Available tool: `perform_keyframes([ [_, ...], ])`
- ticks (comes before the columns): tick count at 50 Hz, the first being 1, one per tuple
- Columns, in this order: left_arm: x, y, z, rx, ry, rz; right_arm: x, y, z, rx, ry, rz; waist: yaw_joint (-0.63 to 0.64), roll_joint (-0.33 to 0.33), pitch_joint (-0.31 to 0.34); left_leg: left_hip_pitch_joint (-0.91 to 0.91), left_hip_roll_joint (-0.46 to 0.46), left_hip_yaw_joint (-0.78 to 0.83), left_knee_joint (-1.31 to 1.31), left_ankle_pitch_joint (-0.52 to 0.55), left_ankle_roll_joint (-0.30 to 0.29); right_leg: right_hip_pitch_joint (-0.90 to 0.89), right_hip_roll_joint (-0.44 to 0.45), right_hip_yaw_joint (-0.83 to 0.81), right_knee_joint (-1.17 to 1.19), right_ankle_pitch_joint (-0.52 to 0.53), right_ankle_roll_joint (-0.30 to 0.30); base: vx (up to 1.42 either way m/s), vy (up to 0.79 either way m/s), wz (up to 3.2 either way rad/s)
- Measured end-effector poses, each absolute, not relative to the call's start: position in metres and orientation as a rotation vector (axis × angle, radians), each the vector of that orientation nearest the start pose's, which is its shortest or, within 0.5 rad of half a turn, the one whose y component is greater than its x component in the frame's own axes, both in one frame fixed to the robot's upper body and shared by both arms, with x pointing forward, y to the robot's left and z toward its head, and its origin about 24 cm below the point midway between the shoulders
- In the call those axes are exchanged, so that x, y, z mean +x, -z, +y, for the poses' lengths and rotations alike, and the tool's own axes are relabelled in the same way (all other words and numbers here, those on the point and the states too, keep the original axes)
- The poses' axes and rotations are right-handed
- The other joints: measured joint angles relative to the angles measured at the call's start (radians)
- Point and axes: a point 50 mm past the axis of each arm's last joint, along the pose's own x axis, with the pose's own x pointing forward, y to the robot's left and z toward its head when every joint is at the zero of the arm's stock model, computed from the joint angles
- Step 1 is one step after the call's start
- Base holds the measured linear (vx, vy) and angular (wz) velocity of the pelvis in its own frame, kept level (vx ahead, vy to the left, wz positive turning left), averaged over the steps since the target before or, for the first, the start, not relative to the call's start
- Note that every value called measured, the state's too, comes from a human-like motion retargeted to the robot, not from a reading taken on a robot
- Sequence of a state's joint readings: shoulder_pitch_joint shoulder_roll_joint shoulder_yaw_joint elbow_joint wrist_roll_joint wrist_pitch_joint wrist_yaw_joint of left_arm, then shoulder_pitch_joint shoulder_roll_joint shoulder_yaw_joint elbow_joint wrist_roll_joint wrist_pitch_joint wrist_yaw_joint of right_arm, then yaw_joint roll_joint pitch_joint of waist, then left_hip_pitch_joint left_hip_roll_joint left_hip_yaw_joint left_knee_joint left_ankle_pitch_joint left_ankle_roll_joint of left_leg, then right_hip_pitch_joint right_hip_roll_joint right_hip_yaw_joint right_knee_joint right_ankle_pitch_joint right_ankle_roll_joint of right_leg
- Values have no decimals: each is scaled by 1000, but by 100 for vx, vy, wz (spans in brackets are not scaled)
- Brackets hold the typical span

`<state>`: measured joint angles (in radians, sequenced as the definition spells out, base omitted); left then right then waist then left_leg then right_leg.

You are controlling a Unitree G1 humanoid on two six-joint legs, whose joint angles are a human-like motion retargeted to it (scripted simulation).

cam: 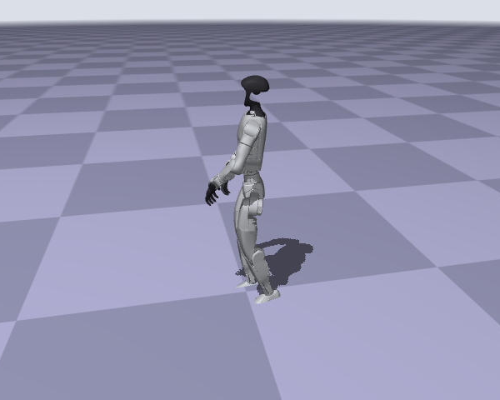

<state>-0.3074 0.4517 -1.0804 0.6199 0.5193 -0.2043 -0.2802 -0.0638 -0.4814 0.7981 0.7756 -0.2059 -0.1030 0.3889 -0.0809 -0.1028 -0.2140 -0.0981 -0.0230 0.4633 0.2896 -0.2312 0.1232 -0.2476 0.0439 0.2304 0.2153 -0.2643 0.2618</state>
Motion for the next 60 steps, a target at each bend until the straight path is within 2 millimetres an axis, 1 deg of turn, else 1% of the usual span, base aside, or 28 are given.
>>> perform_keyframes([
  [3,187,90,106,1268,1382,308,166,99,-176,-788,-1093,744,-3,3,0,6,-5,-5,-18,6,1,7,0,-2,-20,10,0,0,0,0],
  [5,187,91,108,1283,1387,311,184,75,-169,-792,-1125,627,-6,4,-1,10,-6,-3,-27,12,1,11,2,1,-31,19,0,0,0,0],
  [8,185,91,112,1304,1390,311,208,34,-154,-794,-1170,434,-10,8,-1,15,-6,-1,-37,21,2,17,4,6,-47,32,0,0,0,0],
  [10,182,93,113,1309,1396,315,218,9,-141,-793,-1204,314,-10,8,-5,16,-3,7,-35,28,3,21,7,14,-53,42,0,-1,-1,-10],
  [11,183,92,114,1318,1393,311,223,-6,-134,-792,-1220,247,-10,9,-4,18,-5,4,-38,29,5,23,6,13,-59,45,0,0,0,0],
  [13,182,93,115,1329,1396,309,228,-31,-120,-787,-1257,134,-8,10,-6,19,-3,7,-38,35,7,27,8,18,-66,53,0,0,0,0],
  [17,180,95,116,1349,1399,303,229,-71,-94,-766,-1336,-54,-1,11,-9,19,0,11,-33,44,12,34,10,26,-79,67,0,-1,-1,-5],
  [20,180,95,117,1362,1394,298,226,-93,-77,-739,-1394,-153,3,13,-8,18,1,12,-30,49,15,38,10,30,-89,76,0,0,0,0],
  [23,181,95,118,1366,1381,294,221,-106,-63,-705,-1444,-212,7,16,-6,17,2,13,-28,53,18,41,10,32,-99,84,0,0,0,0],
  [27,183,95,119,1364,1358,289,216,-114,-52,-660,-1488,-239,10,19,-2,15,3,12,-26,58,20,45,11,33,-111,93,0,0,0,0],
  [32,185,94,120,1354,1328,286,214,-115,-47,-612,-1504,-230,10,22,2,13,6,11,-23,60,20,49,12,32,-121,100,0,0,0,0],
  [39,187,94,122,1344,1293,295,216,-112,-47,-562,-1478,-215,10,23,6,11,8,9,-19,59,22,52,13,30,-128,105,0,0,0,0],
  [47,188,96,123,1345,1267,318,220,-107,-51,-533,-1407,-205,7,25,8,8,8,9,-16,55,22,49,14,27,-126,103,0,0,0,0],
  [50,189,97,124,1341,1257,329,223,-102,-54,-529,-1372,-190,6,26,9,6,9,10,-13,53,23,47,14,26,-124,101,0,0,0,0],
  [53,189,98,124,1332,1247,343,227,-92,-60,-543,-1324,-149,3,28,10,2,9,12,-11,49,25,43,14,25,-122,99,0,0,0,0],
  [60,187,100,125,1282,1218,387,242,-63,-87,-616,-1155,-28,-3,35,6,-7,10,18,-7,40,28,32,16,22,-116,95,0,0,0,0],
])
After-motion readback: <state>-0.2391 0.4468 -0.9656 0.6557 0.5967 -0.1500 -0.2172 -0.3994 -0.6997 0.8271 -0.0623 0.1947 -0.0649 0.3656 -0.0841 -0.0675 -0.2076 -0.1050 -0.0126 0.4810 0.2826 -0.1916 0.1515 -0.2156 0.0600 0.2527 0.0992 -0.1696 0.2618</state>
